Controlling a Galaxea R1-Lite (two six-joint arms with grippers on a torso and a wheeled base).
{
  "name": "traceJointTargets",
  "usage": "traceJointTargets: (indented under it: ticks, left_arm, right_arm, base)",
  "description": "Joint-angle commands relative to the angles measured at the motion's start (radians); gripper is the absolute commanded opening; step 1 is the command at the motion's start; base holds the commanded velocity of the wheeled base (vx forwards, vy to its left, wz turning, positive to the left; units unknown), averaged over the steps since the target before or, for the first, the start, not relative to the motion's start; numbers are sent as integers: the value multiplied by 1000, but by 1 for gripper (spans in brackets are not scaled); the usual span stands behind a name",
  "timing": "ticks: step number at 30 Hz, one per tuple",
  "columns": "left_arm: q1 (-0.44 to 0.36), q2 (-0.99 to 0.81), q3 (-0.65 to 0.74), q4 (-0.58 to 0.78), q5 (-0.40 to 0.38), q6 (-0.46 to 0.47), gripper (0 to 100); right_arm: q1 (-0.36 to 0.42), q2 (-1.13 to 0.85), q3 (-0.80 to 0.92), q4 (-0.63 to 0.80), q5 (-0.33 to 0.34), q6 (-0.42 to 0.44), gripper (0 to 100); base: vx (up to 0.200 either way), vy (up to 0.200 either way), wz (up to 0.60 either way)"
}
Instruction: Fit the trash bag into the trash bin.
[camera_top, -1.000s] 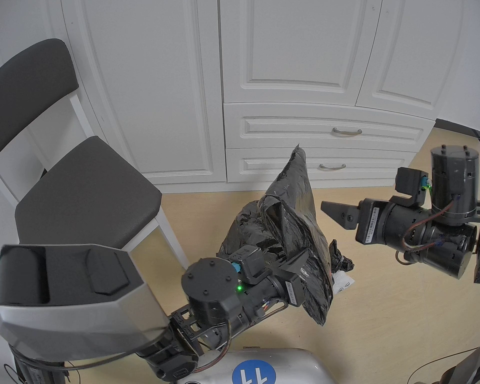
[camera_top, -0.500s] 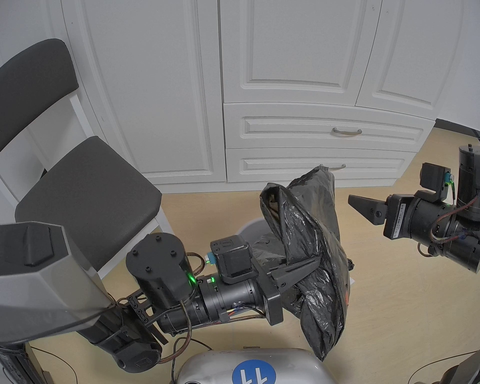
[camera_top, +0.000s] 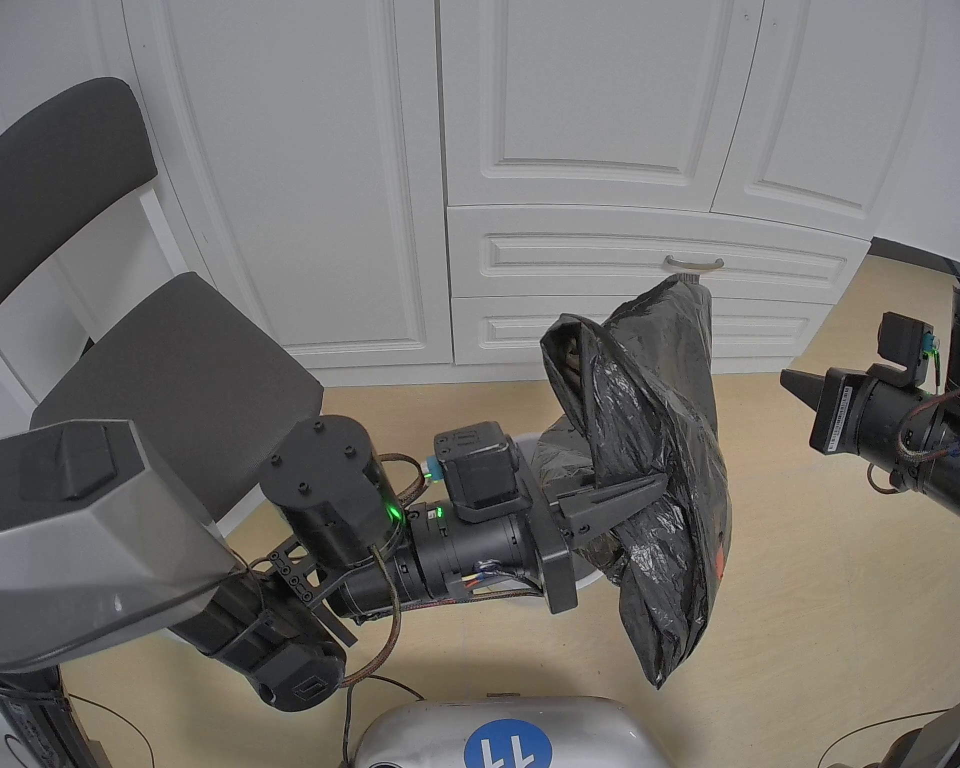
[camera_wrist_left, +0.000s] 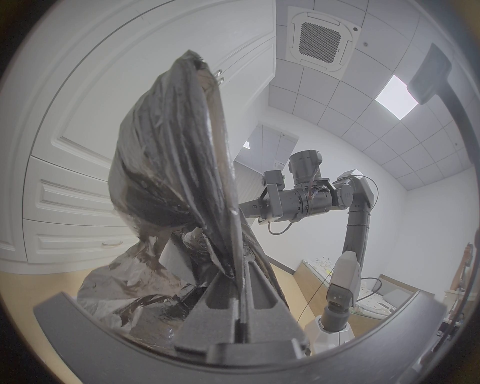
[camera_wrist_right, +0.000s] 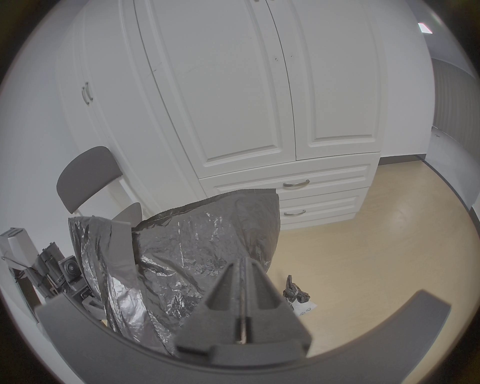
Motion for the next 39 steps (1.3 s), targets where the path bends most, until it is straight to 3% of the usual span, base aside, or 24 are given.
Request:
traceJointTargets:
  ticks: [1,9,10,12,16,20,33,36,39]
  left_arm:
    - [18,19,4,-1,-3,1,0]
    - [73,22,123,-6,-29,4,0]
    - [105,19,207,-6,-32,2,0]
    - [121,24,238,-6,-32,4,0]
    - [177,61,305,-8,-32,4,0]
    - [219,81,322,-6,-32,2,0]
    - [226,28,426,-8,-32,11,0]
    - [233,-10,465,-6,-32,30,0]
    - [259,-18,481,-6,-32,54,0]
  right_arm:
    - [-12,1,-2,0,-1,-1,0]
    - [-17,44,-2,-2,2,0,0]
    - [-44,92,-6,-5,5,-1,0]
    - [-55,127,-12,-11,19,3,0]
    - [-110,245,-37,-126,111,16,0]
    - [-119,322,-49,-207,171,88,0]
    - [-173,584,-242,-201,217,198,0]
    - [-176,667,-328,-198,223,318,0]
    - [-176,705,-351,-200,252,358,0]
  base:
    - [0,0,0]
    - [0,0,0]
    - [0,0,0]
    - [0,0,0]
    - [0,0,0]
    - [0,0,0]
    - [0,0,0]
    - [0,0,0]
    - [0,0,0]
